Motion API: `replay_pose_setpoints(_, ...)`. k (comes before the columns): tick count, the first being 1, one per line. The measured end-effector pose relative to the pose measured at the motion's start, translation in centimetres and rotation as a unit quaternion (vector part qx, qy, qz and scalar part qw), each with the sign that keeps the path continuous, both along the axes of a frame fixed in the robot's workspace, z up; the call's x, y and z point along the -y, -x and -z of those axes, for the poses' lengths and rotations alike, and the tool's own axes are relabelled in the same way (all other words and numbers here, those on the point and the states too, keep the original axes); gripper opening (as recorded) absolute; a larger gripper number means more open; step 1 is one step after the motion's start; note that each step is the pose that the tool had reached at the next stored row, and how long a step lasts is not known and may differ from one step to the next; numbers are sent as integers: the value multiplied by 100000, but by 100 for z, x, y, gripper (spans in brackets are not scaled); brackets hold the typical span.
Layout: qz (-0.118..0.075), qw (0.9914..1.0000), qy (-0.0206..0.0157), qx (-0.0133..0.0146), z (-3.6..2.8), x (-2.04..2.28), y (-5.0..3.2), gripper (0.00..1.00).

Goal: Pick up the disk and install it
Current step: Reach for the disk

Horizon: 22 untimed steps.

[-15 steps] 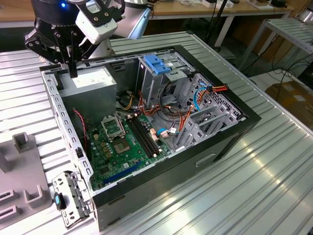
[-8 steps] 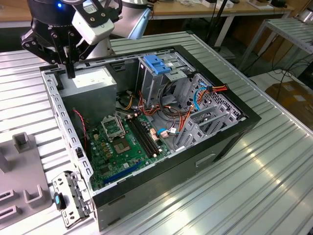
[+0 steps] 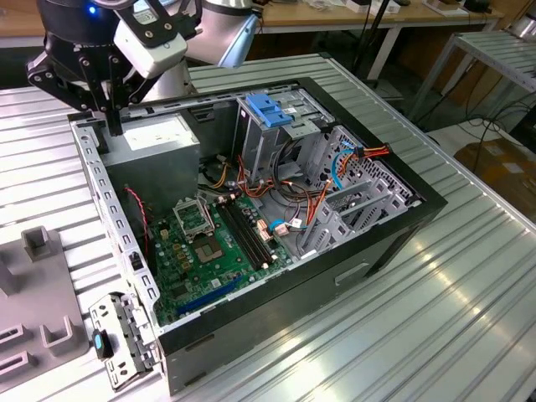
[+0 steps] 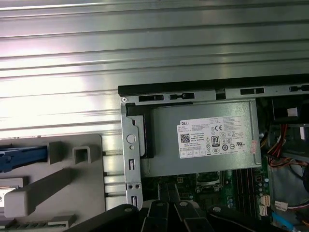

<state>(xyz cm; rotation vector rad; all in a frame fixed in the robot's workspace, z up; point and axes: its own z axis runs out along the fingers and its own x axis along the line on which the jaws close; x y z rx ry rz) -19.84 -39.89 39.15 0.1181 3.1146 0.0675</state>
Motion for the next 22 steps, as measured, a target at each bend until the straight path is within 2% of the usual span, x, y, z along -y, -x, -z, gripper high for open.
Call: replay_pose_setpoints(22, -2, 100000, -3, -68, 10, 0, 184, 11)
